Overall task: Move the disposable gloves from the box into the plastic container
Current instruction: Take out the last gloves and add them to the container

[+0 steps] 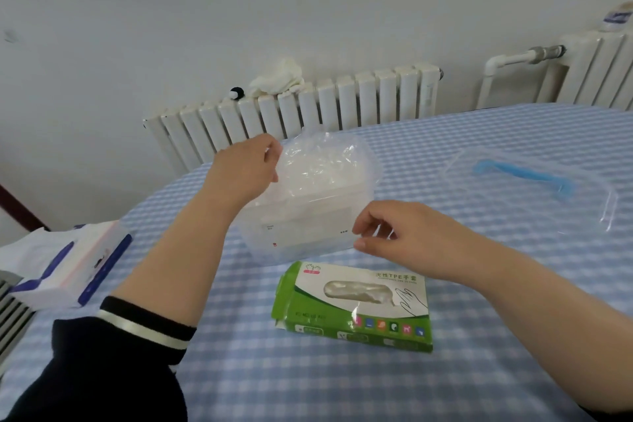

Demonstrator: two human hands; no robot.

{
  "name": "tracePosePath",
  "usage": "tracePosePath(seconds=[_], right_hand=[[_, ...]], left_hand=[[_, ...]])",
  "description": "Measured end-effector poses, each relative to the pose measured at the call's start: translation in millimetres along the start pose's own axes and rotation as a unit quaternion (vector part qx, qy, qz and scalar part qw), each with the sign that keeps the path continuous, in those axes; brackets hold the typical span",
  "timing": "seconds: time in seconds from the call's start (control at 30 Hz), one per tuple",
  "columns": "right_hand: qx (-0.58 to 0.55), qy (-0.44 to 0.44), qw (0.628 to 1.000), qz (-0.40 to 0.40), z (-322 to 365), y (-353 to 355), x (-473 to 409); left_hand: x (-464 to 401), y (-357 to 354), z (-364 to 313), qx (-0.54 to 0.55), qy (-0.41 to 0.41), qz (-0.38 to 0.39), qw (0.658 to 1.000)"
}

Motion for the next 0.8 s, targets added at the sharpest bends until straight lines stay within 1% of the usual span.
tracePosePath(seconds=[0.03, 0.07, 0.1, 0.13, 0.17, 0.2, 0.23, 0.27, 0.3, 0.33, 0.37, 0.4, 0.43, 0.5, 0.63, 0.8], right_hand=[[0.006, -0.005, 1.000, 0.029, 0, -4, 1], [0.009, -0.008, 0.998, 0.060, 0, -9, 1], [0.015, -0.010, 0.996, 0.091, 0, -14, 1], [0.025, -0.013, 0.992, 0.119, -1, -19, 2], [0.040, -0.015, 0.989, 0.140, -2, -23, 2], [0.058, -0.016, 0.987, 0.151, -3, -27, 3], [0.077, -0.014, 0.985, 0.155, -4, -30, 2], [0.094, -0.009, 0.983, 0.157, -4, -32, 2], [0.105, 0.000, 0.982, 0.156, -4, -35, 1], [0.112, 0.012, 0.982, 0.154, -3, -36, 0], [0.116, 0.023, 0.981, 0.152, -1, -38, 0], [0.122, 0.030, 0.980, 0.152, 0, -39, 0], [0.128, 0.034, 0.979, 0.153, 2, -40, 0], [0.142, 0.029, 0.977, 0.155, 2, -42, -1], [0.149, 0.034, 0.978, 0.141, 2, -42, -2], [0.038, 0.012, 0.992, 0.116, -1, -38, -2]], left_hand=[[6, 3, -3, 0.013, -0.015, -0.015, 1.000], [15, 12, -8, 0.026, -0.049, -0.079, 0.995], [30, 22, -15, 0.059, -0.090, -0.165, 0.980], [48, 28, -22, 0.111, -0.127, -0.230, 0.959], [68, 29, -30, 0.171, -0.158, -0.250, 0.940], [84, 24, -39, 0.219, -0.194, -0.223, 0.930], [97, 12, -47, 0.241, -0.227, -0.156, 0.931], [106, -5, -54, 0.239, -0.238, -0.059, 0.940], [114, -24, -57, 0.225, -0.223, 0.045, 0.947], [121, -41, -56, 0.209, -0.201, 0.136, 0.947], [125, -56, -53, 0.193, -0.171, 0.207, 0.944], [128, -67, -48, 0.175, -0.149, 0.252, 0.940], [131, -75, -44, 0.155, -0.140, 0.280, 0.937], [133, -81, -38, 0.130, -0.141, 0.296, 0.936], [132, -86, -34, 0.163, -0.128, 0.301, 0.931], [132, -90, -30, 0.198, -0.106, 0.302, 0.926]])
Point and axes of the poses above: each hand's wrist, its own x-axis away from the middle knuckle, its own y-axis out of the back of the hand, z = x × y, the point moved 5 cm from there along -x, towards the middle knuckle, and after that the axes turned 2 degrees about z, right-handed, at the moved point
